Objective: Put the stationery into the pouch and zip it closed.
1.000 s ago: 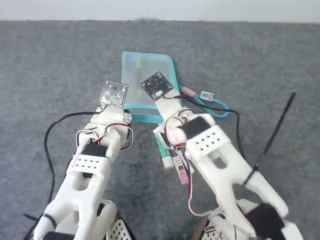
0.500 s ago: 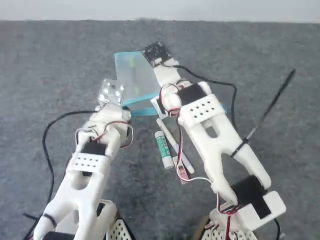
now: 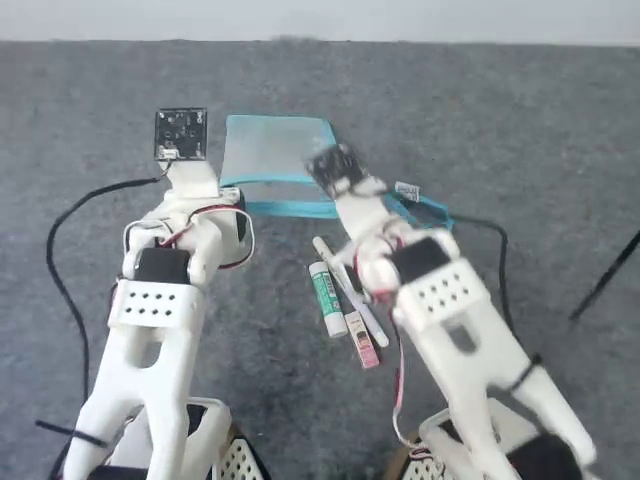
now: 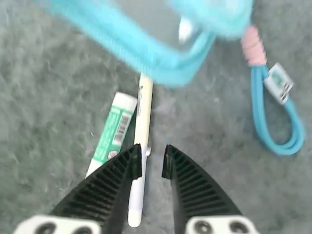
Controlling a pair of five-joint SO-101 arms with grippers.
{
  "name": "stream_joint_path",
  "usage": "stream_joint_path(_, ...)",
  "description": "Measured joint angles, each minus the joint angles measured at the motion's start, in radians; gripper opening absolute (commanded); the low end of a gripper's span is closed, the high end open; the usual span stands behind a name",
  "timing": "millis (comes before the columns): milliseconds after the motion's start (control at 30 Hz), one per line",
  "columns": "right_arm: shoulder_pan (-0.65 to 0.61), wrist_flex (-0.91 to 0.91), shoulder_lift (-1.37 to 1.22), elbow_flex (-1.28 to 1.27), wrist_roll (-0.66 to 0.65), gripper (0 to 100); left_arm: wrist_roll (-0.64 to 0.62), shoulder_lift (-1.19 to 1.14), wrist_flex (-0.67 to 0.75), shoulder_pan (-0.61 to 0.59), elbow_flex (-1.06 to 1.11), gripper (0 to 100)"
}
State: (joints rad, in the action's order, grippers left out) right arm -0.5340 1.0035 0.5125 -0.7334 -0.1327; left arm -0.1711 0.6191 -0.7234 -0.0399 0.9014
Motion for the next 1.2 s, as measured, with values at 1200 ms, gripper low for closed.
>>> stream_joint_path(1200,-0.115,-0.224,0.072,-0.342,0.066,8.0,0.066,0.002,0.334,-0.003,0.290,1)
